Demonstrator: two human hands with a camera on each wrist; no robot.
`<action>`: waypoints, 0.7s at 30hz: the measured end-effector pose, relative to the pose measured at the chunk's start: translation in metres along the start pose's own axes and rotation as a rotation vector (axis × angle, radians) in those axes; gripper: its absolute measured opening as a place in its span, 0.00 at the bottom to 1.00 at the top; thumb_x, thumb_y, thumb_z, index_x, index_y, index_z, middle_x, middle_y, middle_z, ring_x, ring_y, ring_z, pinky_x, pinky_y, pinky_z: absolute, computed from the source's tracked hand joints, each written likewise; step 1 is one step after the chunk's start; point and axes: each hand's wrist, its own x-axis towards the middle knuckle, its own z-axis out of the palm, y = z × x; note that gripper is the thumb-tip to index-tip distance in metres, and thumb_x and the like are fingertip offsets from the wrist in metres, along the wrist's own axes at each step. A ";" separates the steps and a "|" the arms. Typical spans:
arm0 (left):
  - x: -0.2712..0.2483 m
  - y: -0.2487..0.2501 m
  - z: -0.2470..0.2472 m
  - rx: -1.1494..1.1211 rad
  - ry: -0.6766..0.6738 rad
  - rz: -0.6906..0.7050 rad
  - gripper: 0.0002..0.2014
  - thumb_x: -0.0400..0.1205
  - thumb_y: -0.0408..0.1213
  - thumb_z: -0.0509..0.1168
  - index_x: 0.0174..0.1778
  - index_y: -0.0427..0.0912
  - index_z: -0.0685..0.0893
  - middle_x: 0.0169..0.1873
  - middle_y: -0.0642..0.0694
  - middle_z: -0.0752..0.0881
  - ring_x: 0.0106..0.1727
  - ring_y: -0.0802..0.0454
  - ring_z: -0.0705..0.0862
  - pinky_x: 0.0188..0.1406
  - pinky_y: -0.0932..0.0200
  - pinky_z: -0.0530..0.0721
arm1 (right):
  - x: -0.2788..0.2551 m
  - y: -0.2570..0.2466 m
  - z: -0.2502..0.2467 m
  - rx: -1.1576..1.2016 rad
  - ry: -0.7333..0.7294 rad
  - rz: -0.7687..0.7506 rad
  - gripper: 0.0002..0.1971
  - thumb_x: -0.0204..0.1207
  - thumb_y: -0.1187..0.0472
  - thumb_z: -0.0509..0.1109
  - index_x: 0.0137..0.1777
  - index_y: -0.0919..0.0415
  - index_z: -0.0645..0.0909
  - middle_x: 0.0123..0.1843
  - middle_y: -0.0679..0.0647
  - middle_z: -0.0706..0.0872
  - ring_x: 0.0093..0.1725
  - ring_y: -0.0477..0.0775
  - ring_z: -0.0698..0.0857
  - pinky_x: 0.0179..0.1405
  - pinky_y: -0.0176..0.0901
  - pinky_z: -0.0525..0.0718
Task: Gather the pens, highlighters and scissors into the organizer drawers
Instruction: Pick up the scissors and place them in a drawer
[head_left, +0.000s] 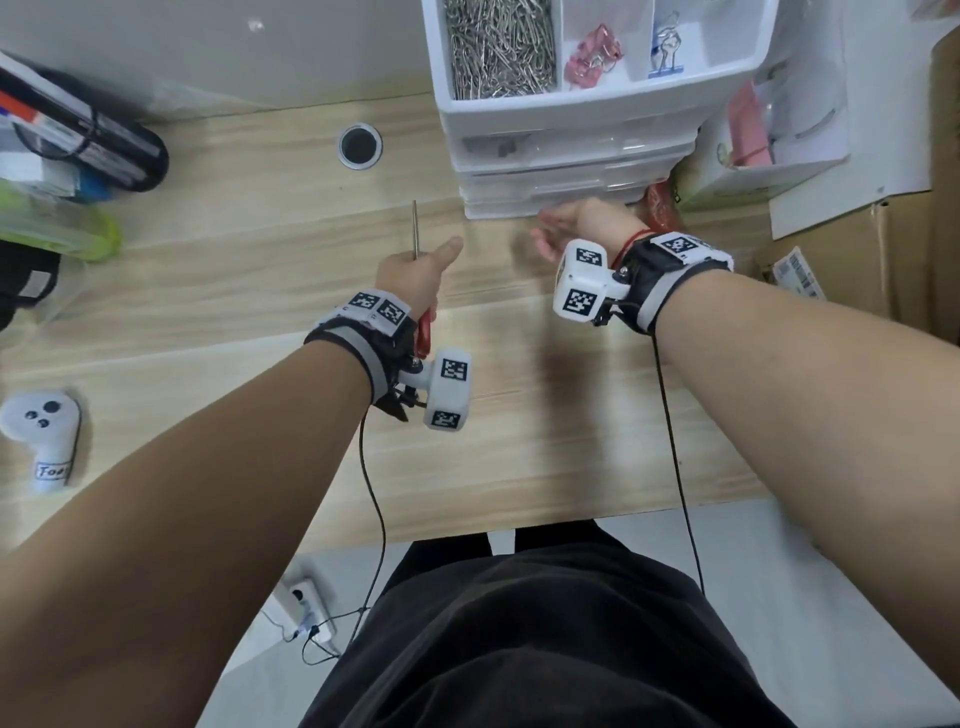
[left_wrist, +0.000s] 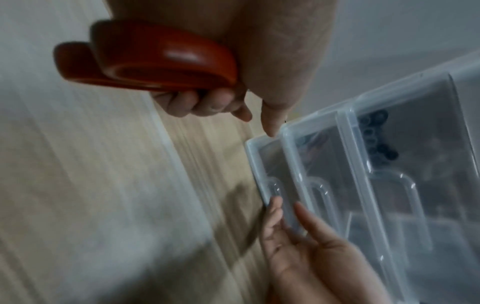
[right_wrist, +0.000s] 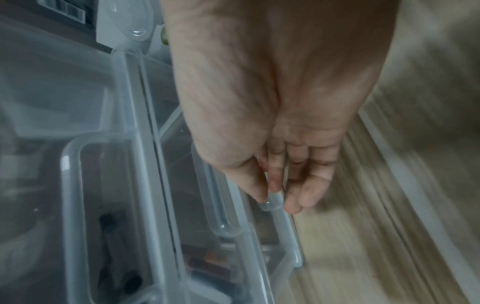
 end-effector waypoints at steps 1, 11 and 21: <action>0.002 0.004 0.001 -0.048 -0.005 0.025 0.25 0.73 0.58 0.74 0.53 0.39 0.86 0.23 0.49 0.79 0.18 0.53 0.71 0.26 0.59 0.74 | 0.001 0.000 0.001 0.029 -0.003 -0.002 0.07 0.80 0.69 0.68 0.55 0.71 0.80 0.39 0.59 0.94 0.47 0.58 0.90 0.57 0.51 0.88; 0.004 0.040 0.020 -0.081 -0.111 0.165 0.11 0.80 0.52 0.70 0.47 0.47 0.84 0.48 0.56 0.93 0.16 0.58 0.68 0.26 0.58 0.73 | -0.007 0.026 -0.005 0.012 0.019 0.035 0.15 0.80 0.74 0.68 0.64 0.64 0.73 0.65 0.71 0.84 0.47 0.66 0.87 0.29 0.49 0.90; 0.003 0.029 0.021 -0.077 -0.059 0.162 0.05 0.78 0.44 0.72 0.47 0.49 0.86 0.54 0.41 0.91 0.14 0.59 0.69 0.21 0.58 0.72 | -0.019 0.035 -0.008 0.019 -0.077 0.093 0.12 0.83 0.55 0.69 0.61 0.62 0.80 0.66 0.57 0.86 0.66 0.62 0.87 0.57 0.54 0.89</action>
